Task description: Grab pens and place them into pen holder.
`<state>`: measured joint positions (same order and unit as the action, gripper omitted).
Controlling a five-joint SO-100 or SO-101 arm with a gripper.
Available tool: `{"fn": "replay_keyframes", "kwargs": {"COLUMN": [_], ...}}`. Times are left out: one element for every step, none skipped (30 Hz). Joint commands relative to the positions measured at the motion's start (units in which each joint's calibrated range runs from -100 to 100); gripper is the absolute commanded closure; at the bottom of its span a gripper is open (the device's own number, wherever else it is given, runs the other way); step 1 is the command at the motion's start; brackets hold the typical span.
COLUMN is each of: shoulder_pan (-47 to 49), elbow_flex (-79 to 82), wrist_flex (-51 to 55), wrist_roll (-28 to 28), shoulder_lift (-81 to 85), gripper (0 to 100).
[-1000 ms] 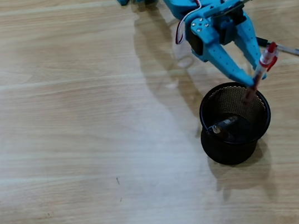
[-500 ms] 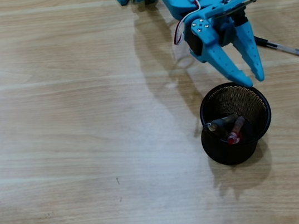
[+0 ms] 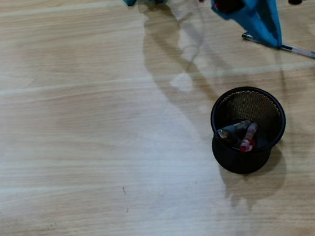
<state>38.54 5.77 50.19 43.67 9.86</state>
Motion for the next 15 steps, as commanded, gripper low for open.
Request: {"fn": "replay_keyframes", "kwargs": {"shoulder_pan": [3.66,4.30,5.03,5.77,6.59,7.59,8.69,9.88,10.98,13.36,14.64,15.82,17.01,18.11,19.21], "elbow_flex": [-15.63,-16.90,-17.80,-18.35,-18.53,-18.62,-18.35,-18.35,-18.71,-18.89,-18.89,-18.89,-19.07,-19.70,-20.61], "wrist_flex": [23.56,25.66,27.12,28.30,29.12,29.58,29.58,29.58,29.58,28.76,28.67,28.58,28.58,28.58,28.85], "wrist_roll": [-0.53,-0.58,-0.58,-0.58,-0.58,-0.58,-0.47,-0.37,-0.26,-0.11,0.00,0.42,1.41,2.51,3.19], "shoulder_lift": [3.10,3.10,3.10,3.10,3.10,3.01,2.76,1.99,1.06,-1.24,-2.59,-3.95,-5.48,-6.84,-8.20], "gripper": [98,98,98,98,98,98,98,98,98,98,98,98,98,98,98]}}
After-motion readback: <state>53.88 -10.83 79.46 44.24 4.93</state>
